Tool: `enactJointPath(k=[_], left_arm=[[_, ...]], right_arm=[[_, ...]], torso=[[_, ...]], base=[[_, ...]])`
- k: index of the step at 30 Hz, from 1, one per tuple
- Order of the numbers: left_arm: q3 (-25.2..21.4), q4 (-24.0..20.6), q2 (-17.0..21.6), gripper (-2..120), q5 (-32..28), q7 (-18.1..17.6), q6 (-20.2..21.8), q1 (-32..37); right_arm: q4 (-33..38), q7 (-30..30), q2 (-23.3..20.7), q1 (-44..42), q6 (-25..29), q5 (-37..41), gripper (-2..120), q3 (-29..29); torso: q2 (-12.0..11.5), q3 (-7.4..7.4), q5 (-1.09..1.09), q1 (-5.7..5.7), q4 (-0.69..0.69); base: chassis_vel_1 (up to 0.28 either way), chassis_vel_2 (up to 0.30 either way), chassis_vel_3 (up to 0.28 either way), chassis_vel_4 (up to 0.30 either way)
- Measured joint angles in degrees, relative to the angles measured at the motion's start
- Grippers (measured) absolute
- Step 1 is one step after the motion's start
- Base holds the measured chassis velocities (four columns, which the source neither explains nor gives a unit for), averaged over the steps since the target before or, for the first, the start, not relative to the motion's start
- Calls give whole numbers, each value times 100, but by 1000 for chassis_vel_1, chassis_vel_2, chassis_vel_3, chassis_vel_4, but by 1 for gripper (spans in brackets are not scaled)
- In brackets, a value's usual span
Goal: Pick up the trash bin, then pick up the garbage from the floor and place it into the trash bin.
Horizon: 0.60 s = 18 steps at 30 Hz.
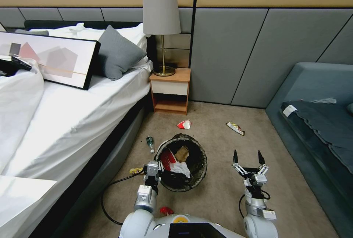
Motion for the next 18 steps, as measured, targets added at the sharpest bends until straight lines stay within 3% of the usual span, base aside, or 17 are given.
enactJointPath(k=[18], left_arm=[[-3,10,-12,0,6,4,-26,-4]], right_arm=[[-92,-60,6,68,11,2,100,5]], torso=[[0,0,1,0,0]], base=[[-63,53,54,-55]])
